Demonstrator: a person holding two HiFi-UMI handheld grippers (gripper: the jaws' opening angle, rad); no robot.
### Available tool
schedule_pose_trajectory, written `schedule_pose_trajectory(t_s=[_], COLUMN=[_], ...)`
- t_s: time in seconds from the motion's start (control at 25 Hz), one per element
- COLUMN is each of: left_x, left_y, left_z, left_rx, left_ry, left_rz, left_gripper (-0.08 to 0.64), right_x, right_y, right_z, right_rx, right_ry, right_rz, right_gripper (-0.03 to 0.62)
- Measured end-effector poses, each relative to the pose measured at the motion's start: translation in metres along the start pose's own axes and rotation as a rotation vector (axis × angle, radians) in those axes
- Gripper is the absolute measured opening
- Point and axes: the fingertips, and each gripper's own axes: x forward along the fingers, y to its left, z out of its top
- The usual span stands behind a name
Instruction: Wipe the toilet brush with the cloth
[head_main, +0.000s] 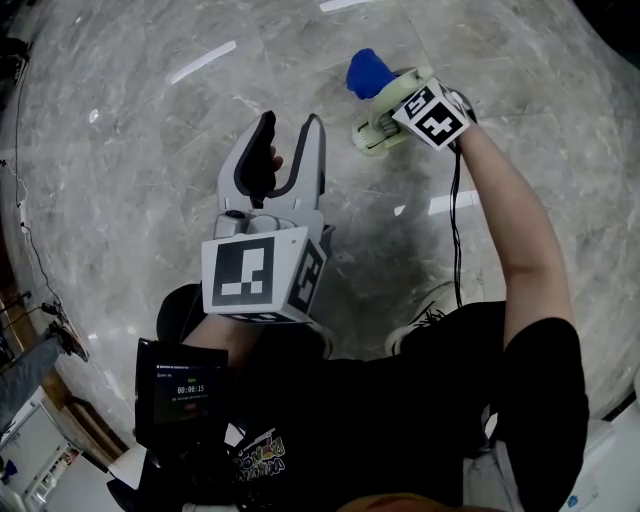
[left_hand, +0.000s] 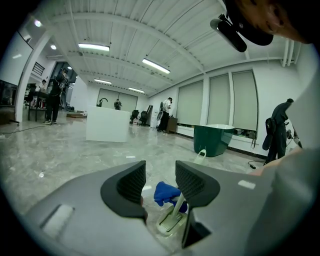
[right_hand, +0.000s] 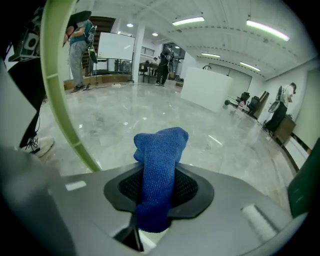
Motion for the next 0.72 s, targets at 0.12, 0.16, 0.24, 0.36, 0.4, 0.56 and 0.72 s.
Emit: schedule_pose_trajectory(t_s=[0.12,0.16,0.24,0.36,0.4,0.56,0.72], left_x=[0.0,0.0,0.001,0.004,0.004,0.006,0.01], left_y=[-0.001,-0.002,-0.005,-0.011,-0.012,-0.015,-0.015], left_z=[0.001,0.002,0.003,0.003,0.003,0.005,0.007], left_rx=[-0.01,-0.013,-0.017,-0.012,-0.01,-0.005,-0.01], left_ry=[-0.006,-0.008,-0.005,0.01,0.014,0.018,0.024], left_rz=[-0.004,-0.006,-0.014,-0.028,-0.031,-0.039,-0.04], left_gripper=[0.189,0.188,0.189,0.189,0.189,0.189,0.189], right_x=[-0.008,-0.013,-0.024,-0.042,-0.049,-0.081,-0.077], right_y=[-0.023,-0.03,-0.039,-0.024,-0.009,0.075,0.131], right_z=[-0.032,-0.046,-0.077,-0.129,-0.145,-0.177,-0.151], right_rx=[0.087,0.115,0.157,0.173,0.161,0.148,0.169], right_ry=[0.059,0.085,0.146,0.27,0.32,0.471,0.433], right_rz=[-0.071,-0.09,-0.105,0.004,0.088,0.512,0.697], right_gripper=[0.123,0.123,0.123,0.123,0.123,0.121,0.121])
